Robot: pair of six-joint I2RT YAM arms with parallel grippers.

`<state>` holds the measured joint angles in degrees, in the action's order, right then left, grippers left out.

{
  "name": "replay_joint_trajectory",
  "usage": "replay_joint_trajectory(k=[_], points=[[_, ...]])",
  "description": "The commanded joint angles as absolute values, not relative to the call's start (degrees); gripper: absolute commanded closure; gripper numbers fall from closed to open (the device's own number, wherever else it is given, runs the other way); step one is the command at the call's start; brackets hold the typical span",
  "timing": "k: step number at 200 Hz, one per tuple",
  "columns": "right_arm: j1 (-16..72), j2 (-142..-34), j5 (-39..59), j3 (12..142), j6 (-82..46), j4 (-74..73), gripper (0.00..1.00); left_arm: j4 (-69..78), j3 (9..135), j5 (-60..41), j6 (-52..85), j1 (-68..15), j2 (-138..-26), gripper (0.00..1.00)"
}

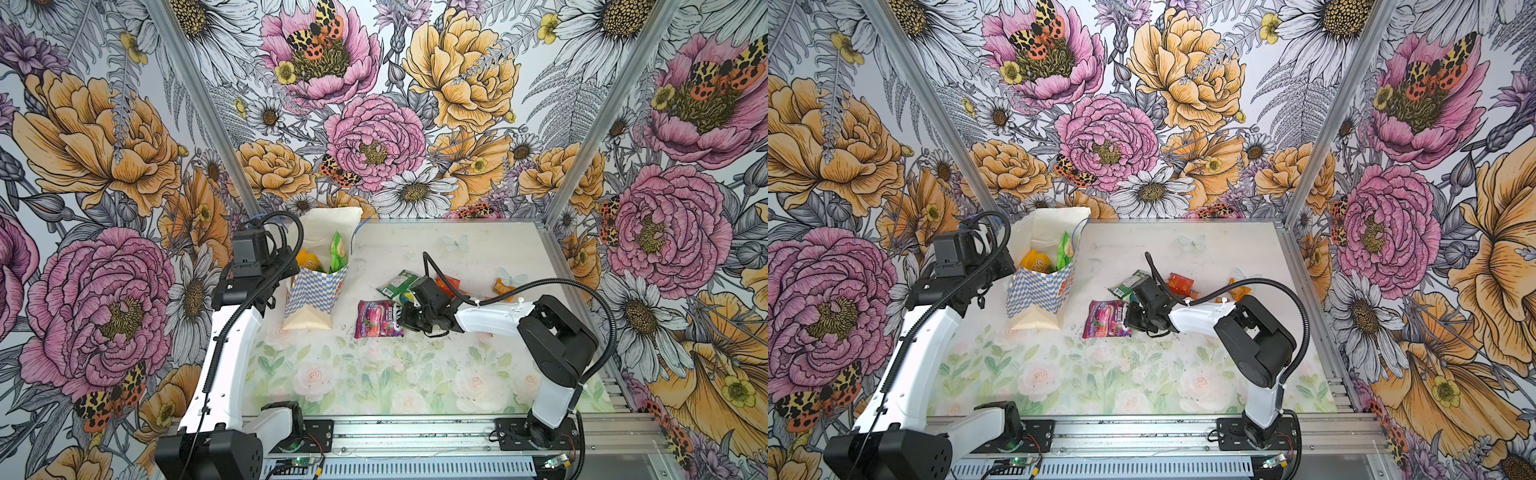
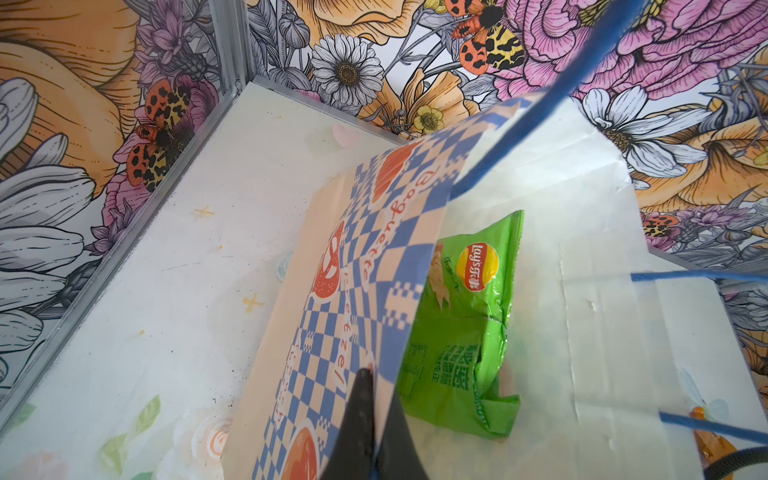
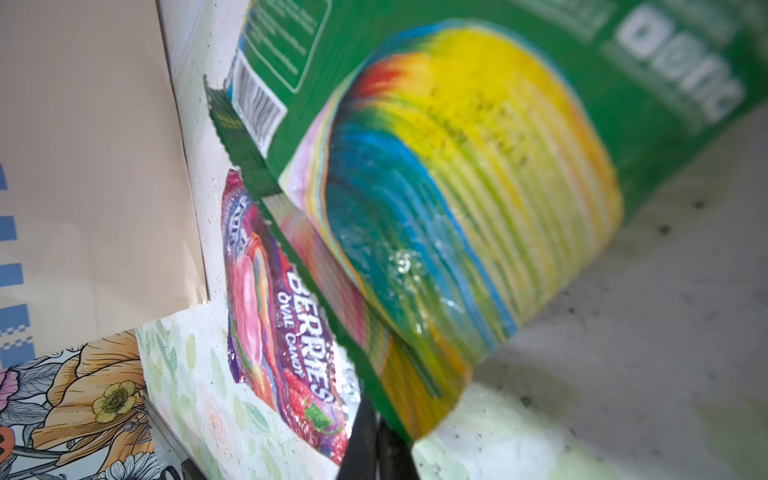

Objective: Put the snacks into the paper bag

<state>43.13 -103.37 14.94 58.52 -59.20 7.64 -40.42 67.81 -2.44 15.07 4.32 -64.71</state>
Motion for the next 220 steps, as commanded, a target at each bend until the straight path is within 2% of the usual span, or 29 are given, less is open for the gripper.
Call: replay_joint_trajectory(k=[1, 133, 220], points=[[43.6, -99.3, 15.2, 58.7, -60.1, 4.9, 1.0, -38.6, 67.3, -3.5, 16.0, 4.7, -64.0, 1.0], [45.1, -92.5, 14.0, 58.3, -59.9, 8.4, 1.0, -38.4, 67.2, -4.0, 15.8, 4.7, -63.6, 1.0], [44.6, -82.1, 12.0, 60.6, -56.0, 13.2, 1.0, -38.2, 67.1, -4.1, 15.7, 4.6, -63.3, 1.0]])
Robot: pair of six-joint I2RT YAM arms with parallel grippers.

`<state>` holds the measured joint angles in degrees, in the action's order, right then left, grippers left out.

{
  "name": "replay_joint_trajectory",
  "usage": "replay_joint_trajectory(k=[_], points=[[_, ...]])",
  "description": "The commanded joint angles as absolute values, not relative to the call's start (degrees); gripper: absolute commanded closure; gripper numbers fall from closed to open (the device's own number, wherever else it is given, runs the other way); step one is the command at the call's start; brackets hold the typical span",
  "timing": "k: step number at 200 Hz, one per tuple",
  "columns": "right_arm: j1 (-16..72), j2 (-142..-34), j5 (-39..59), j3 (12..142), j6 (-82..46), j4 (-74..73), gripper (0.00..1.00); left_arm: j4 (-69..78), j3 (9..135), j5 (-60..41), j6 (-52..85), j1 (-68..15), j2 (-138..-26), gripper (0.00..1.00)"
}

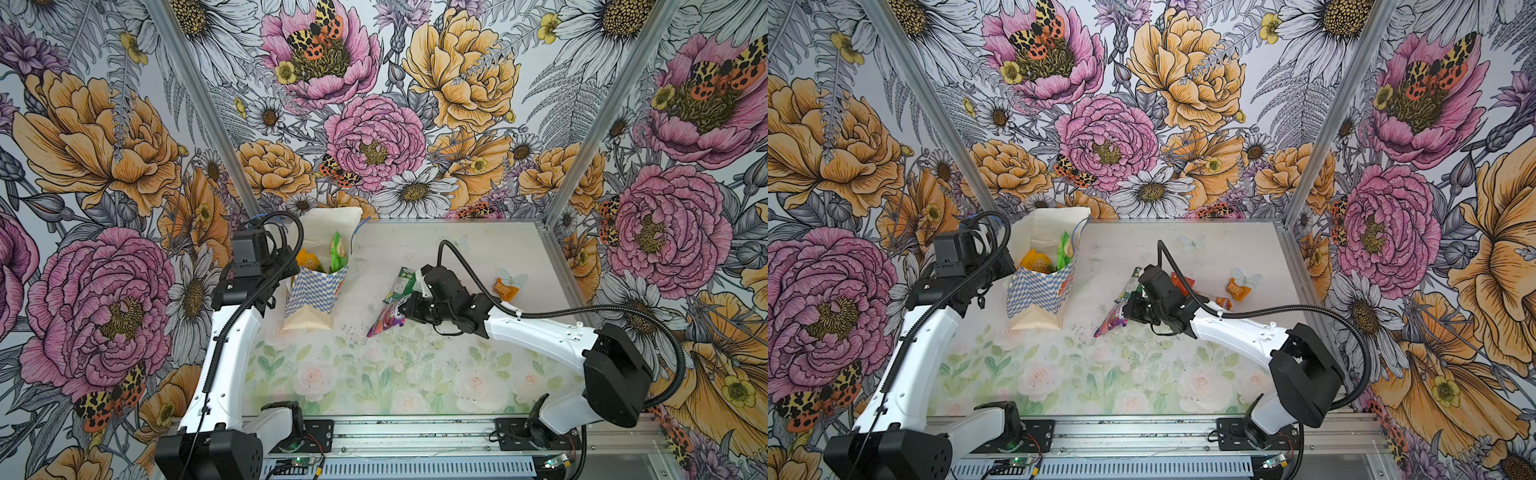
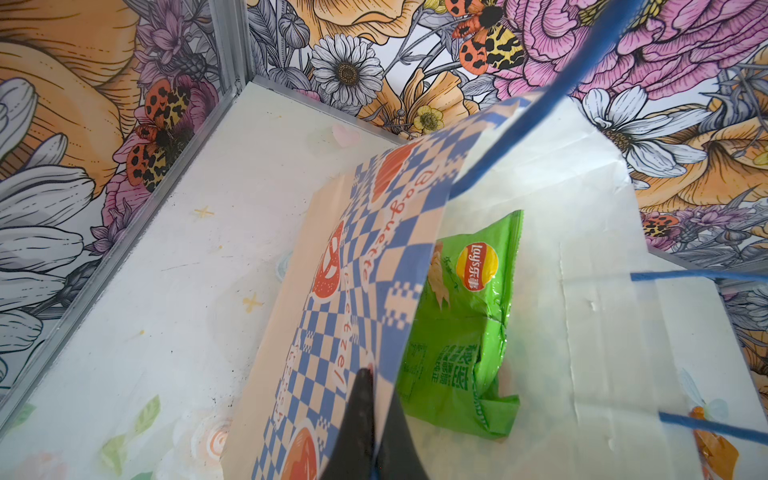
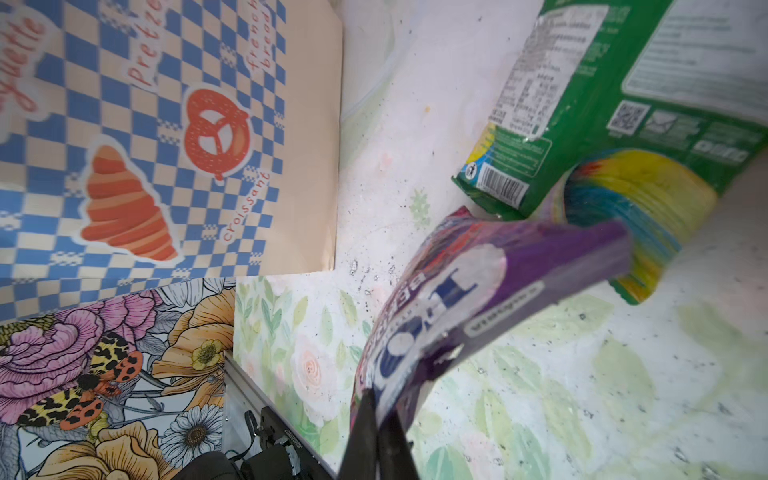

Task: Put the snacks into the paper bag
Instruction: 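Lift the purple Fox's berries bag with the right gripper, then carry the purple bag over the paper bag and lower it inside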

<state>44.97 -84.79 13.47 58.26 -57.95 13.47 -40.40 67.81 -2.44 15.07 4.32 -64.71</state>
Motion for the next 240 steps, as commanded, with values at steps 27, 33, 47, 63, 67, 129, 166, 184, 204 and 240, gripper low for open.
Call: replay_joint_trajectory(k=[27, 33, 47, 63, 67, 129, 166, 184, 204, 240], points=[[44.3, -80.5, 11.3, 60.7, -55.4, 13.4, 1.0, -38.1, 67.1, -4.2, 15.8, 4.6, -63.3, 1.0], [44.2, -80.0, 11.0, 60.7, -55.2, 13.4, 1.0, -38.1, 67.0, -4.1, 15.7, 4.4, -63.3, 1.0], [44.0, -79.4, 10.6, 60.7, -54.8, 13.7, 1.0, -38.1, 67.1, -4.2, 15.7, 4.3, -63.3, 1.0], [43.6, -78.7, 10.3, 61.0, -54.3, 14.3, 1.0, -37.8, 66.9, -3.9, 15.7, 4.3, -62.9, 1.0], [43.6, -78.5, 10.3, 61.2, -54.1, 14.5, 1.0, -37.7, 66.8, -3.9, 15.7, 4.4, -62.7, 1.0], [40.6, -76.1, 3.1, 73.3, -46.1, 23.5, 1.0, -35.7, 66.4, -6.6, 14.4, 2.1, -60.8, 1.0], [38.7, -76.2, -1.4, 83.8, -40.9, 27.1, 1.0, -35.4, 66.4, -5.8, 12.9, -1.0, -59.9, 1.0], [38.4, -76.6, -3.7, 88.7, -38.5, 28.0, 1.0, -35.4, 66.4, -5.5, 12.5, -2.1, -59.6, 1.0], [38.4, -77.1, -5.6, 92.9, -36.6, 28.1, 1.0, -35.3, 66.4, -5.6, 12.3, -2.5, -59.4, 1.0], [38.6, -79.7, -4.6, 99.5, -35.5, 28.0, 1.0, -34.9, 66.3, -6.5, 12.0, -3.2, -59.0, 1.0]])
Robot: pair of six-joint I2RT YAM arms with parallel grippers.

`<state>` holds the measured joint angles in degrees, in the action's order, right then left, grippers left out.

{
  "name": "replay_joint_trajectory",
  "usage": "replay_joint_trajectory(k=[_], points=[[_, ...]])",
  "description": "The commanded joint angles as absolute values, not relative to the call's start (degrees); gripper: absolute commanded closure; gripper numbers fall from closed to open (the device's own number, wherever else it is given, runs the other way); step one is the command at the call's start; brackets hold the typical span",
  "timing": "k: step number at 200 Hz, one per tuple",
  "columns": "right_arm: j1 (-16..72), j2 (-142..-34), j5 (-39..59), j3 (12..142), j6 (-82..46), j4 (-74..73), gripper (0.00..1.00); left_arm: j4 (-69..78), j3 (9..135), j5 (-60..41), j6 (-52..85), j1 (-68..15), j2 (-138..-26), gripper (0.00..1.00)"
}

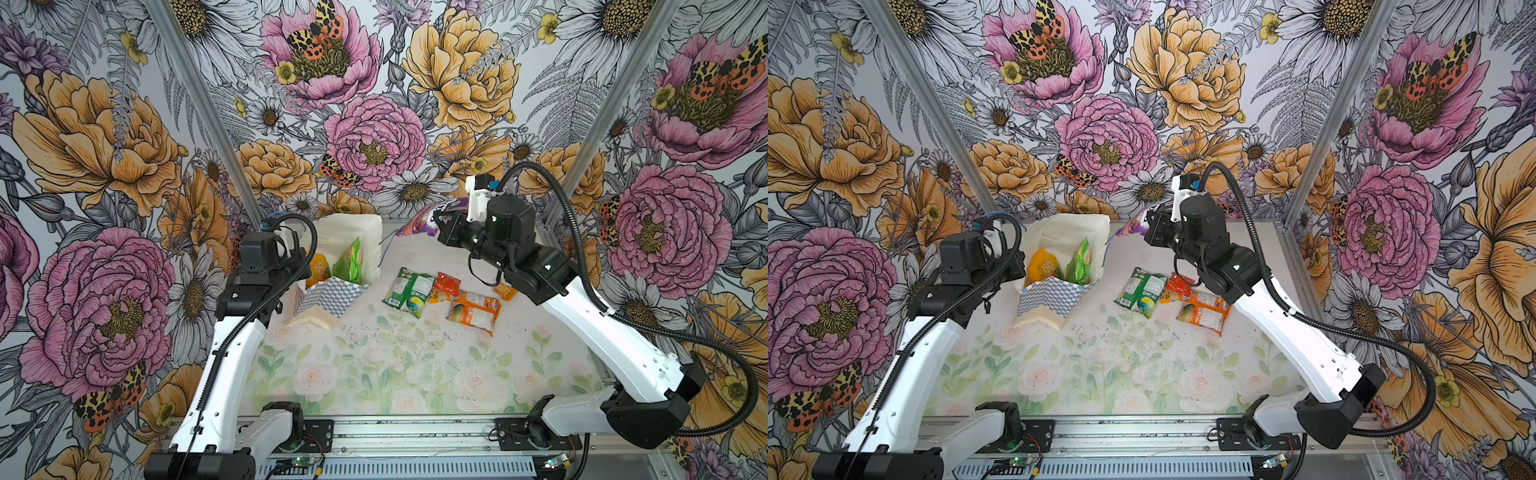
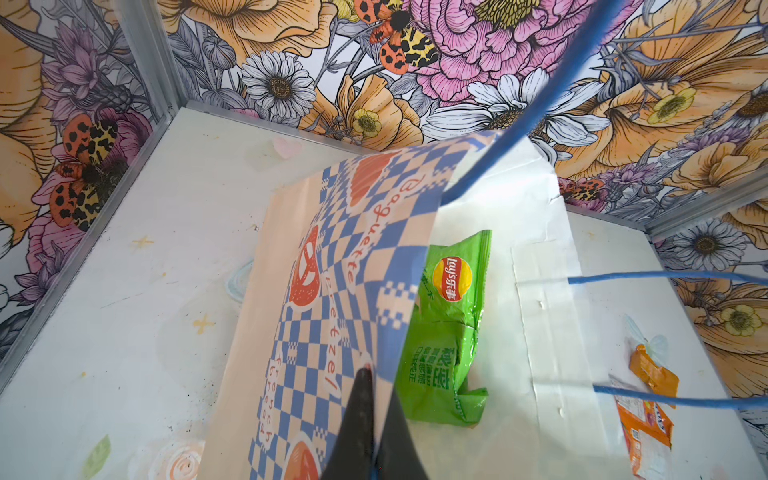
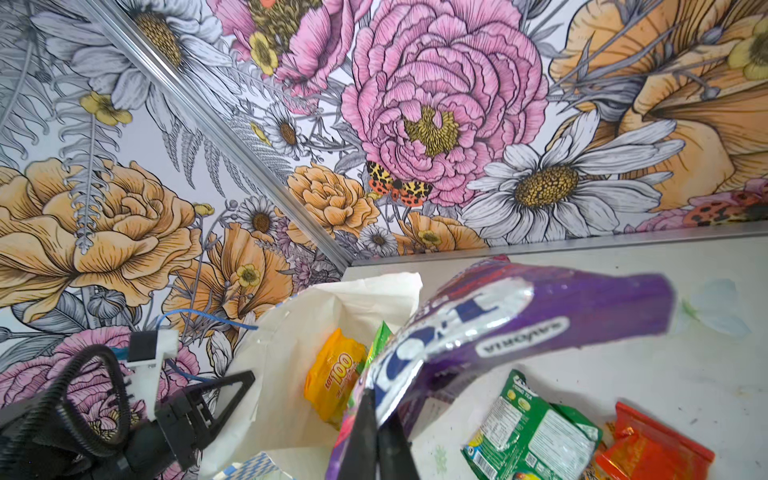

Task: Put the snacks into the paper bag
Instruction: 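Carry the purple bag over the paper bag and lower it inside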

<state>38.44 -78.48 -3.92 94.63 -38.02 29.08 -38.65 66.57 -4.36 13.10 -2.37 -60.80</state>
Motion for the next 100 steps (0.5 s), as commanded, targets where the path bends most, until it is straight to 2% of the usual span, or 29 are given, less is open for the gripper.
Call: replay_joint_trajectory(k=[1, 58, 100], points=[[38.6, -79.8, -4.4, 99.7, -35.5, 28.0, 1.0, -34.8, 66.2, -6.5, 12.0, -3.2, -59.0, 1.0], [44.6, -88.8, 0.1, 109.3, -32.8, 29.1, 1.0, -34.6, 66.1, -6.8, 11.8, -3.6, -58.8, 1.0], [47.7, -94.3, 3.9, 111.1, -33.3, 29.1, 1.0, -34.4, 66.0, -7.3, 11.7, -3.8, -58.6, 1.0]])
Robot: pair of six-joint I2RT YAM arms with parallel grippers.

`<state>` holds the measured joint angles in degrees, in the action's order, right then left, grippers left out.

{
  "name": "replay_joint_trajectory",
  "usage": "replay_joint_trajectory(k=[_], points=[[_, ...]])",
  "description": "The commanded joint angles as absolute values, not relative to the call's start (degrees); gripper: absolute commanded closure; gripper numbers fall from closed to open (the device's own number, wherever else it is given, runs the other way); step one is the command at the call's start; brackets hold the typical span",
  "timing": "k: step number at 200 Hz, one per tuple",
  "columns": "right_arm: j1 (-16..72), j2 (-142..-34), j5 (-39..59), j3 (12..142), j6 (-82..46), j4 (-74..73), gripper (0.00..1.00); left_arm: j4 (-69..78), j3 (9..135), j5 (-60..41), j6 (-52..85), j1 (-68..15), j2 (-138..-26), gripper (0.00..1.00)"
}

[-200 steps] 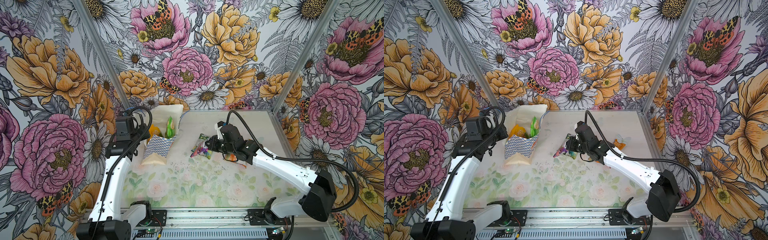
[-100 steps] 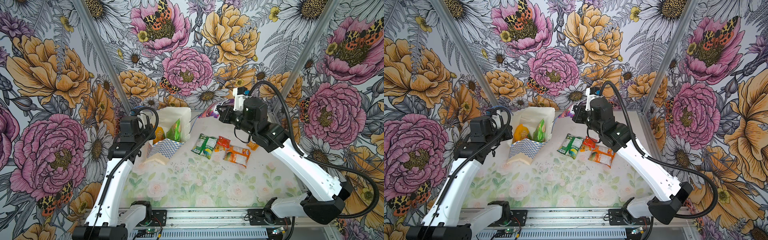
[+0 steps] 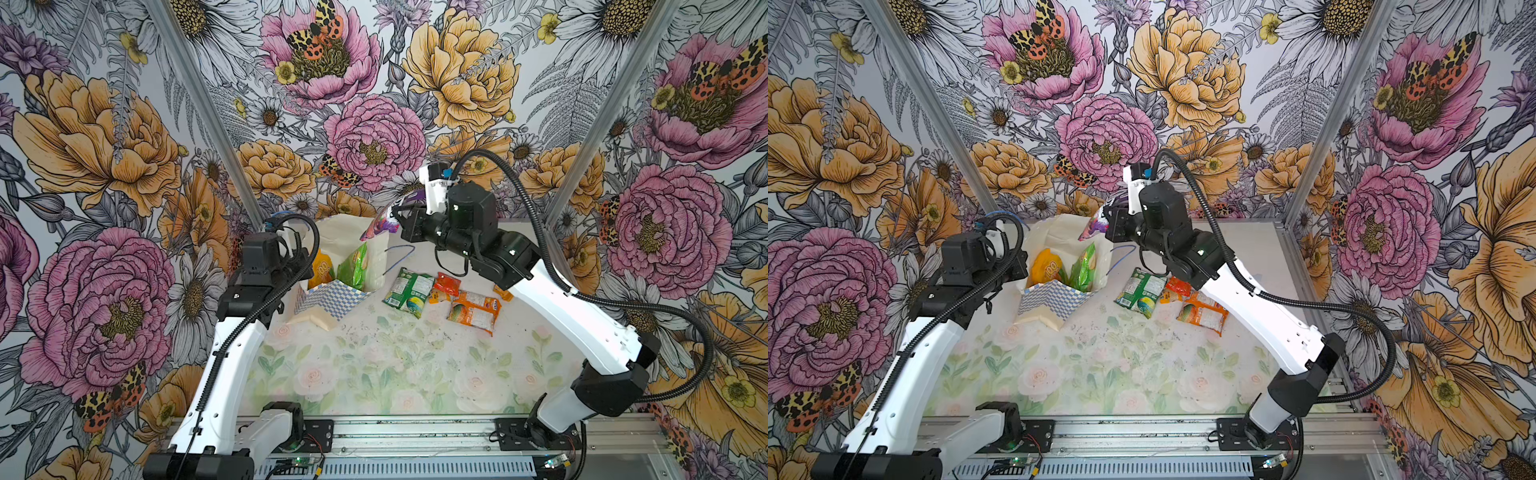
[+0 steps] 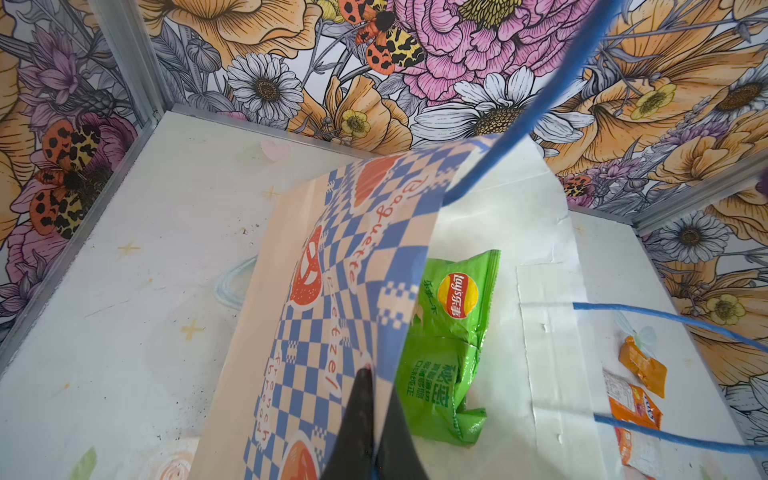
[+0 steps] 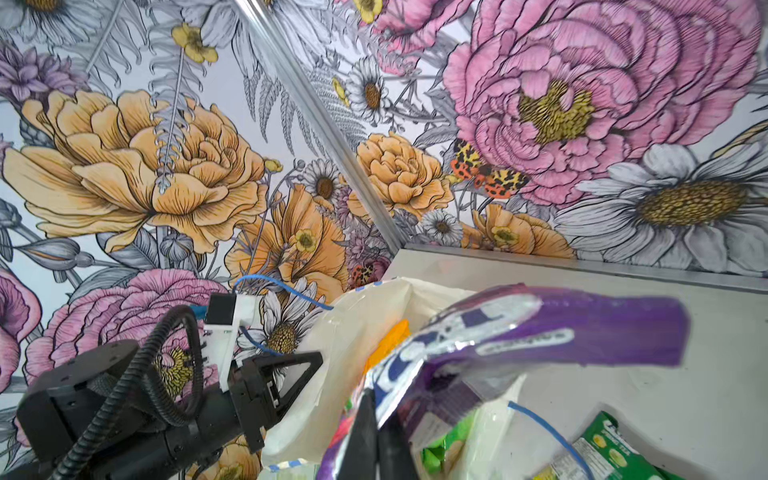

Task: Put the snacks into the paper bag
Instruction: 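Carry the purple bag over the paper bag and lower it inside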

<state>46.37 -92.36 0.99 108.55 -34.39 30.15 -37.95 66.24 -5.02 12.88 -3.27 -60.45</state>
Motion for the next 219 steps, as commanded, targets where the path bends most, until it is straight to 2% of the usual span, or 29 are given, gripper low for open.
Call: replay_joint_trajectory(k=[1, 118, 219], points=[[47.8, -94.4, 4.0, 111.2, -33.4, 29.1, 1.0, -34.3, 66.0, -7.4, 11.8, -3.7, -58.6, 1.0], [50.2, -108.7, 11.1, 119.1, -34.9, 29.0, 1.0, -33.5, 65.7, -8.9, 11.8, -3.9, -58.3, 1.0], [52.0, -117.5, 12.1, 125.0, -34.6, 26.7, 1.0, -33.2, 65.6, -9.1, 11.7, -4.2, -57.9, 1.0]])
